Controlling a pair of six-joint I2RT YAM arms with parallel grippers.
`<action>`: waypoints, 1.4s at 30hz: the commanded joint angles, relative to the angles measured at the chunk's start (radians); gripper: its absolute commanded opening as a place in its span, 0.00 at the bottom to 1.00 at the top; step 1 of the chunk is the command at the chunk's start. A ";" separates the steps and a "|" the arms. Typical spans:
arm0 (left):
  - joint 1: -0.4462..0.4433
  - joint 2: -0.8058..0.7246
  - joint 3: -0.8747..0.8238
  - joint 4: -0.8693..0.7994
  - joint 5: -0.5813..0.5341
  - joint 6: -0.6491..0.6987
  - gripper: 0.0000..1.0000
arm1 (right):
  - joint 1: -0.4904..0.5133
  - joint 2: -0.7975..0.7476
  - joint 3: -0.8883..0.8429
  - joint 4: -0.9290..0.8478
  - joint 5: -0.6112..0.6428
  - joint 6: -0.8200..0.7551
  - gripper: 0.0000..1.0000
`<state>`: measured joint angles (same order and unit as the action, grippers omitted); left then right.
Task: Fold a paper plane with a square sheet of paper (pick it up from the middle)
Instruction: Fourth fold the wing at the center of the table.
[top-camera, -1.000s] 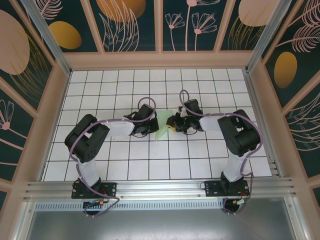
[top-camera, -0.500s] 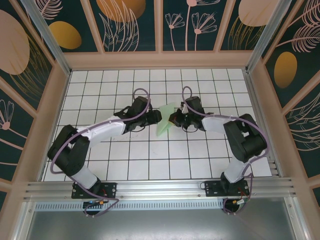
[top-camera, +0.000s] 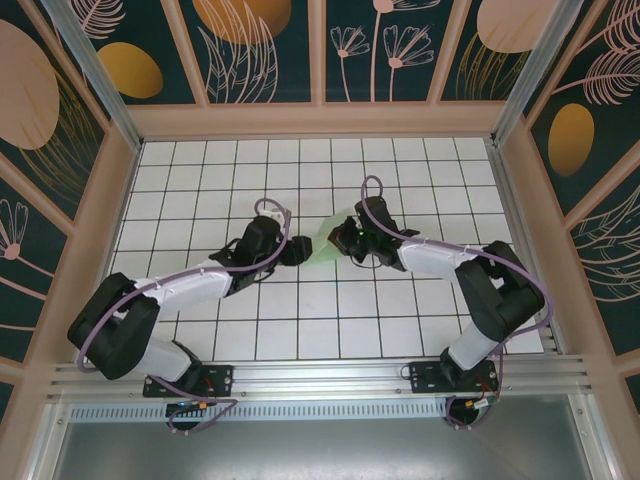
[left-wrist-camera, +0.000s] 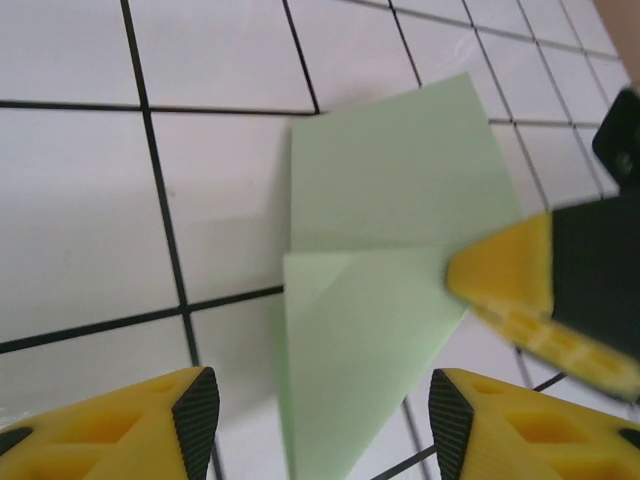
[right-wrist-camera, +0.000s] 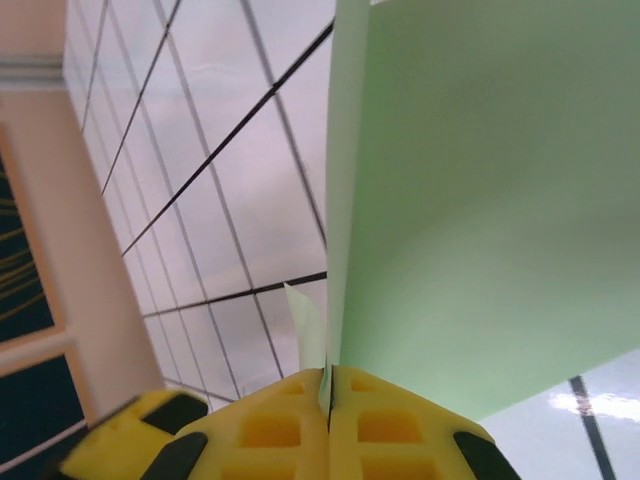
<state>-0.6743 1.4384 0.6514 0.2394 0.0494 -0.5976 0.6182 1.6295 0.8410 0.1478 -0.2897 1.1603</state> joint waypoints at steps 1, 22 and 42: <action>0.005 -0.035 -0.078 0.249 0.051 0.142 0.61 | 0.000 0.031 0.029 -0.050 0.073 0.105 0.00; -0.031 0.164 -0.060 0.365 0.142 0.595 0.60 | -0.005 0.118 0.135 -0.246 0.032 0.176 0.00; -0.034 0.338 -0.030 0.467 0.154 0.586 0.37 | -0.007 0.129 0.173 -0.280 0.007 0.176 0.00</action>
<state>-0.7033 1.7660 0.5991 0.6529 0.1947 -0.0074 0.6151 1.7382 0.9813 -0.0959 -0.2630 1.3231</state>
